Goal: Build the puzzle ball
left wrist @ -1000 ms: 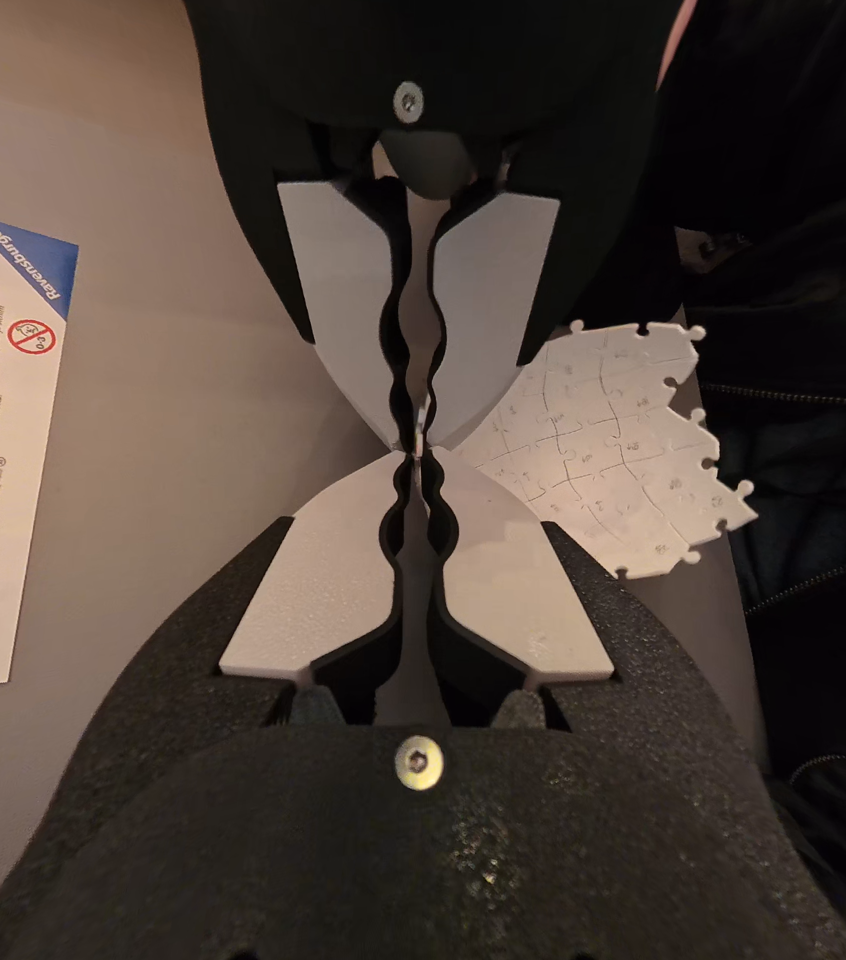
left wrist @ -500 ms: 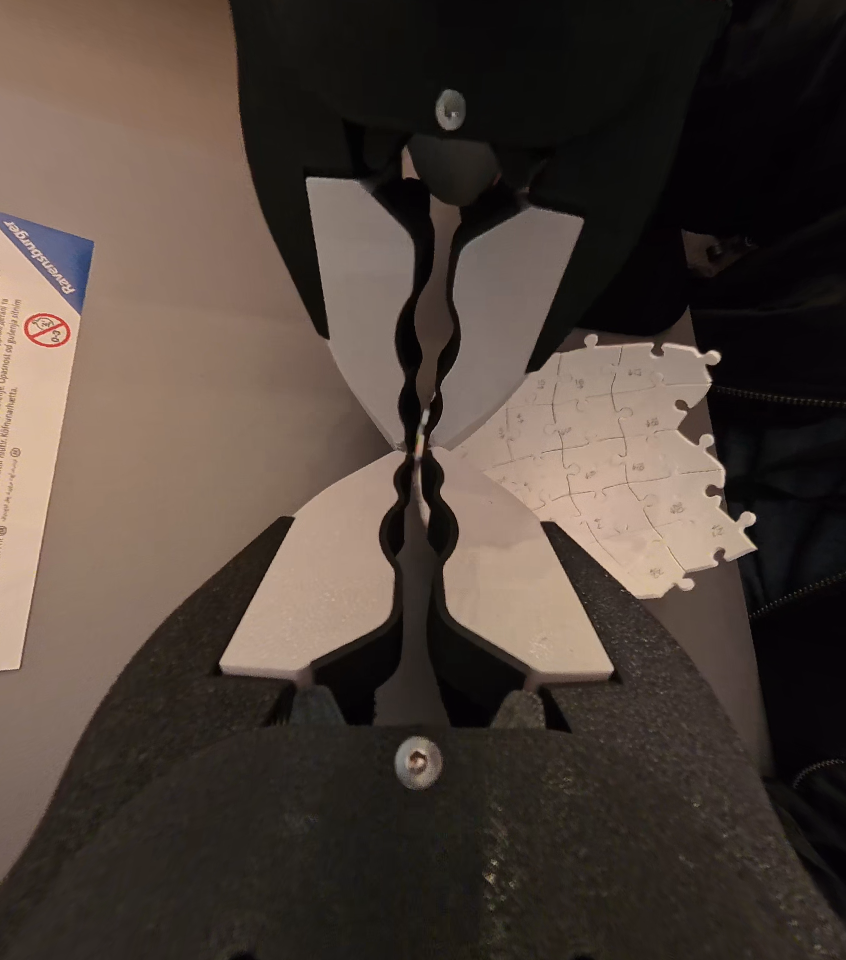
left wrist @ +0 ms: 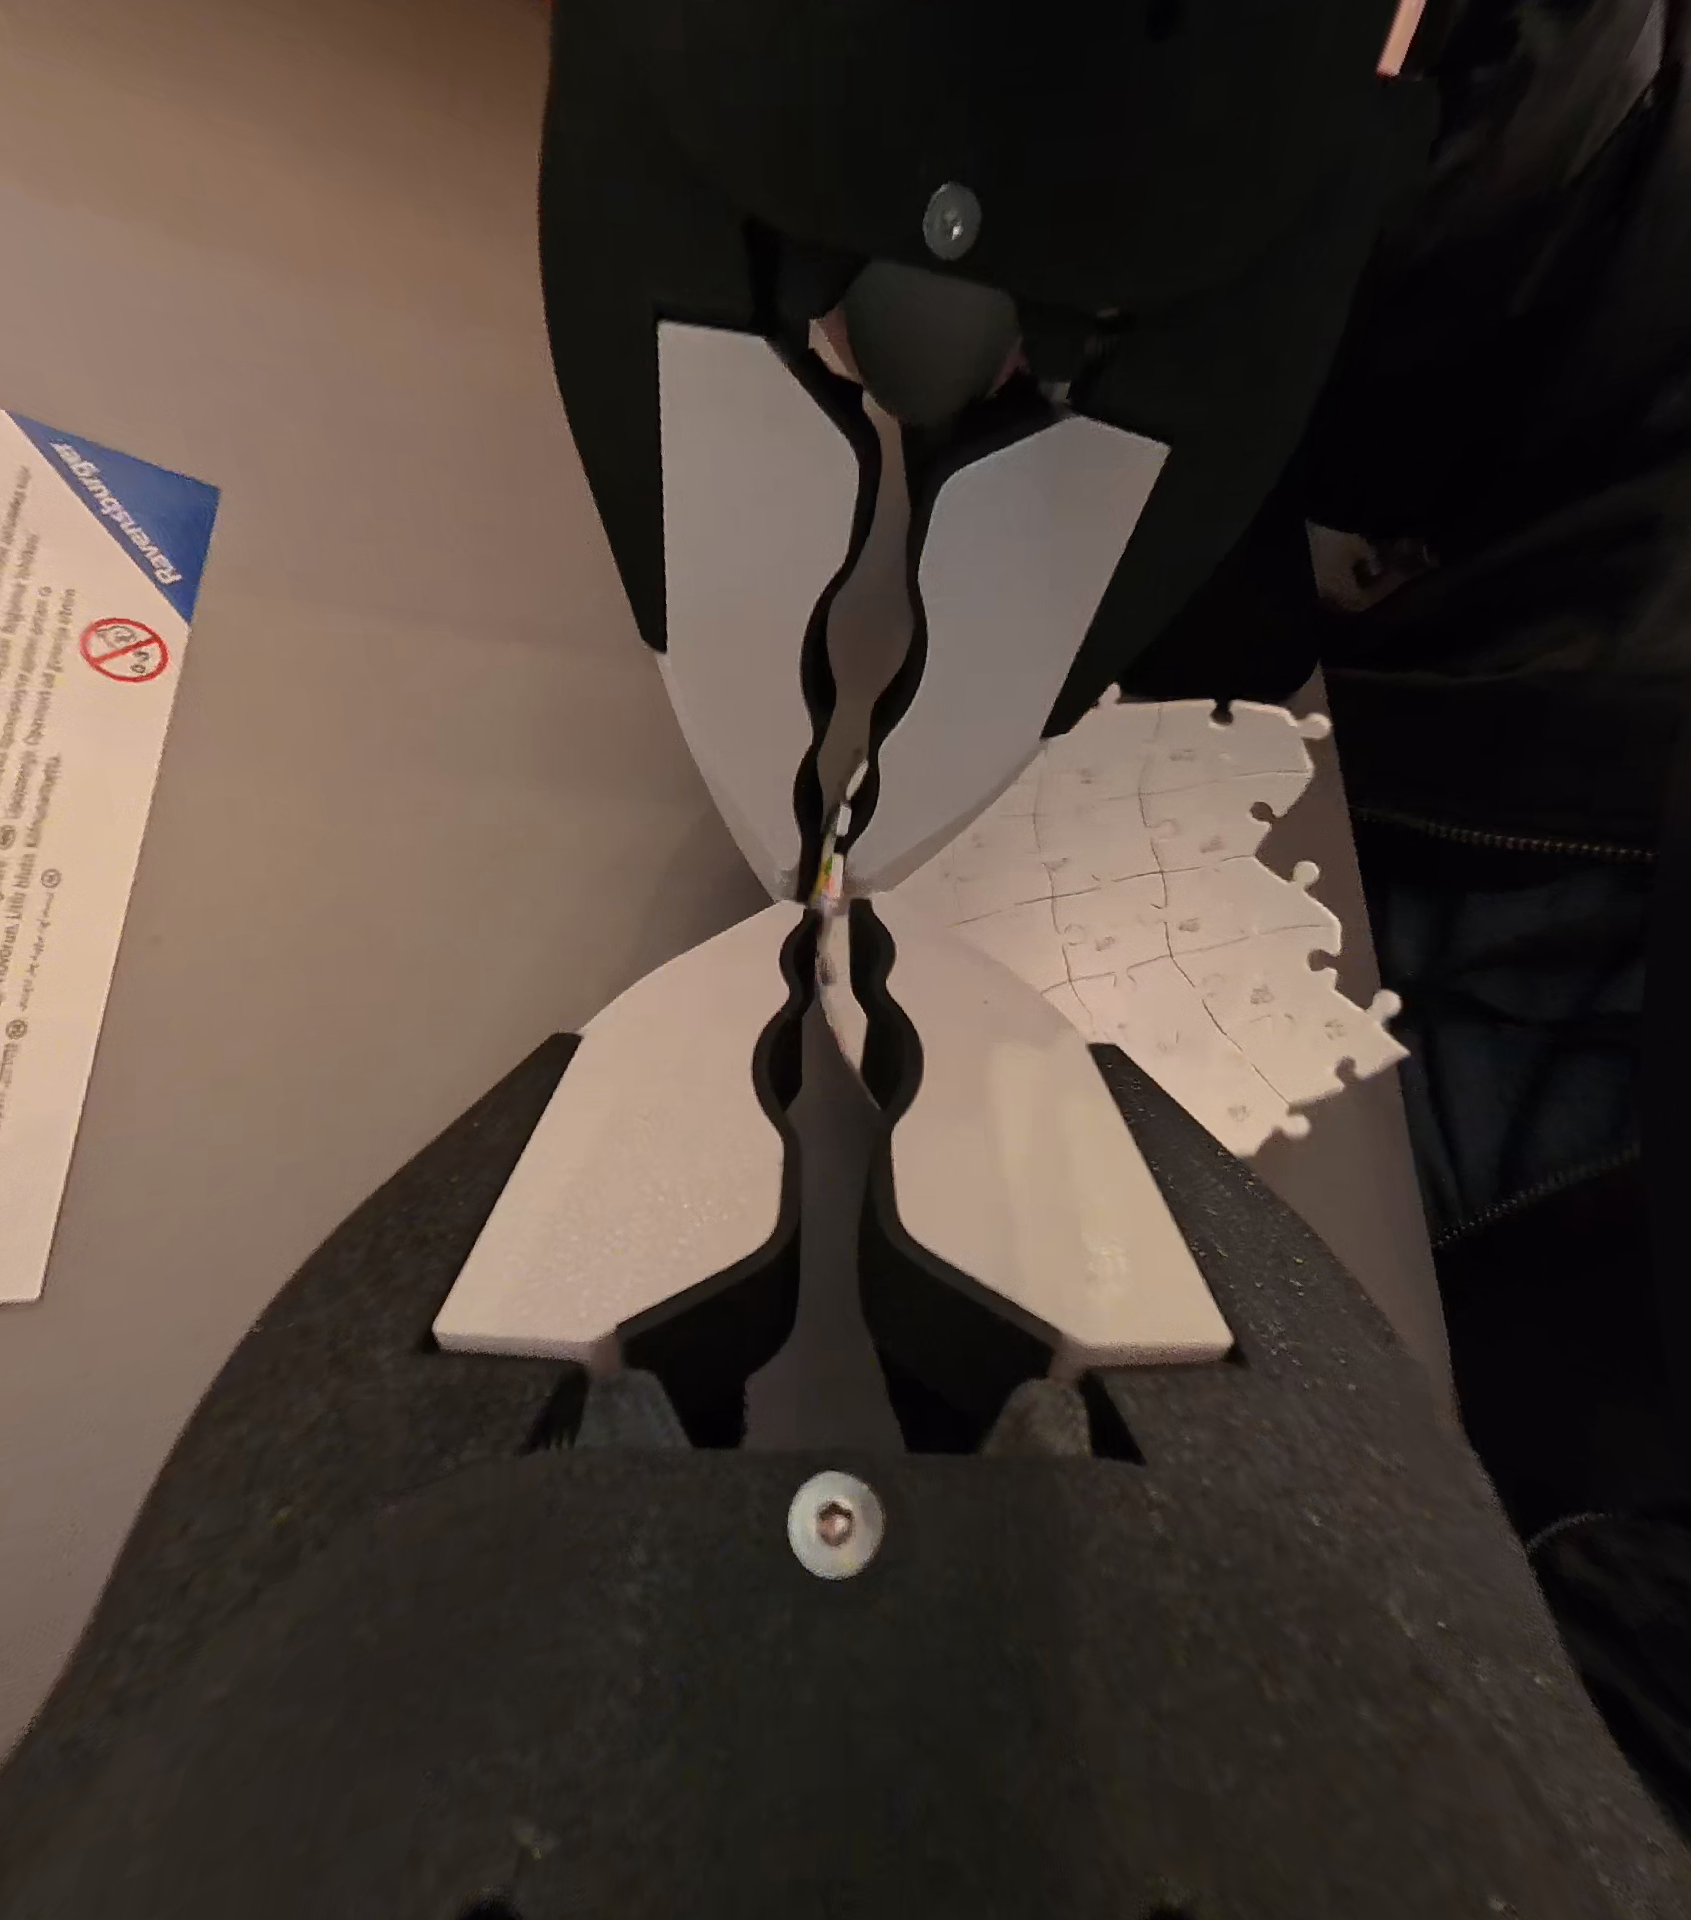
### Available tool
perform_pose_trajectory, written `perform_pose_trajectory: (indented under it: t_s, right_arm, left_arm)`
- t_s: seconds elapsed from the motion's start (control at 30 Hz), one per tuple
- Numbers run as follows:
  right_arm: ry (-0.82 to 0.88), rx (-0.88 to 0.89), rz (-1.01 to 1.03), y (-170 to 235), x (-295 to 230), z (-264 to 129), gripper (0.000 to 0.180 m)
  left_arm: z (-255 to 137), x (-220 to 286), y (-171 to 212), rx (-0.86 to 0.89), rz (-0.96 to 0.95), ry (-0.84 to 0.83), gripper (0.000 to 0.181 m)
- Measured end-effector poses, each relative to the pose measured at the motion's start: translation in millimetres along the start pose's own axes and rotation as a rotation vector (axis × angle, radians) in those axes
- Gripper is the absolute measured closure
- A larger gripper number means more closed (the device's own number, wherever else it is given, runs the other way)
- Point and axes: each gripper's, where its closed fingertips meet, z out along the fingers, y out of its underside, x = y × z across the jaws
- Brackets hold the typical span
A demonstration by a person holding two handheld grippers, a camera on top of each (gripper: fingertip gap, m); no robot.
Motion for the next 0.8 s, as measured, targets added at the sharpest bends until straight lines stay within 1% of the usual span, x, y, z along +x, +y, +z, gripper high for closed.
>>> perform_pose_trajectory:
  t_s: [0.07, 0.13, 0.27, 0.3, 0.37, 0.43, 0.57, 0.7, 0.8]
  right_arm:
    - [0.001, -0.008, 0.007, 2, 1, 0, 0.175]
    - [-0.002, -0.007, 0.015, 2, 2, 0, 0.175]
    - [-0.009, -0.002, 0.029, 2, 3, 0, 0.175]
    - [-0.011, -0.002, 0.031, 2, 2, 0, 0.175]
    - [-0.021, 0.005, 0.032, 0, 1, 0, 0.174]
    - [-0.017, 0.012, 0.032, -1, 1, -1, 0.173]
    - [-0.022, 0.017, 0.032, -2, 1, -5, 0.172]
    - [0.033, 0.043, -0.014, -7, 5, -13, 0.172]
    - [0.040, 0.047, -0.046, -9, 4, -11, 0.172]
  left_arm:
    - [-8, 1, -2, 0.027, -0.001, 0.007, 0.175]
    - [-10, 4, 0, 0.018, -0.012, 0.025, 0.174]
    - [-2, -4, 5, -0.018, -0.029, -0.011, 0.165]
    - [-1, -5, 4, -0.019, -0.028, -0.019, 0.165]
    - [1, -6, 2, -0.009, -0.016, -0.025, 0.169]
    - [0, -3, 1, -0.003, 0.001, -0.016, 0.178]
    - [1, -4, 0, -0.002, 0.022, -0.035, 0.178]
    - [1, -6, 1, 0.000, 0.012, -0.033, 0.178]
    - [1, -6, 0, 0.004, 0.014, -0.030, 0.178]
